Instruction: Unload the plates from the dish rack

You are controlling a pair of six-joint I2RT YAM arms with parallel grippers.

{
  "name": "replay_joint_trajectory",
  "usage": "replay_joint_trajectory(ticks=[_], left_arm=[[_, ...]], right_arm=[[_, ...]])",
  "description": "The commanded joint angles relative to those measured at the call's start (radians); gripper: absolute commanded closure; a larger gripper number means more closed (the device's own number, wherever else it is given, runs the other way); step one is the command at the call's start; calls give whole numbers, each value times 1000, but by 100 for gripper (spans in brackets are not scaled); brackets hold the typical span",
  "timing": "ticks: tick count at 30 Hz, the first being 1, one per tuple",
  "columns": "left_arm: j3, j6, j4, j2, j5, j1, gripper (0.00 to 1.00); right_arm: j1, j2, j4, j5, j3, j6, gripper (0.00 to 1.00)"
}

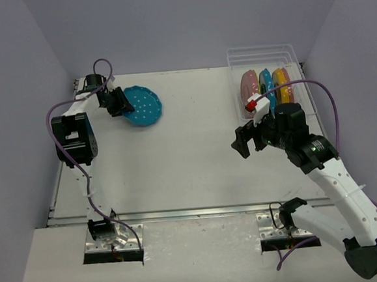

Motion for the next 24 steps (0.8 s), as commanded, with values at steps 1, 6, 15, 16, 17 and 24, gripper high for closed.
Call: replay_joint_trajectory(ticks=[1, 6, 15, 16, 17, 24], left_arm=[[21, 77, 16, 66, -326, 9, 60], [25, 78, 13, 85, -401, 7, 56], [44, 70, -2, 121, -486, 7, 51], [47, 68, -6, 125, -494, 7, 51], [48, 66, -11, 127, -504, 7, 50], [42, 74, -17, 120, -560, 1, 50]], right_arm=[[-17, 12, 13, -40, 81, 57, 1], [-29, 18, 8, -58, 109, 89, 1], [-55, 32, 11, -67, 193, 130, 1], [-56, 33, 11, -71, 197, 136, 1], [-58, 35, 11, -73, 199, 143, 1], [-68, 38, 15, -88, 219, 164, 1]])
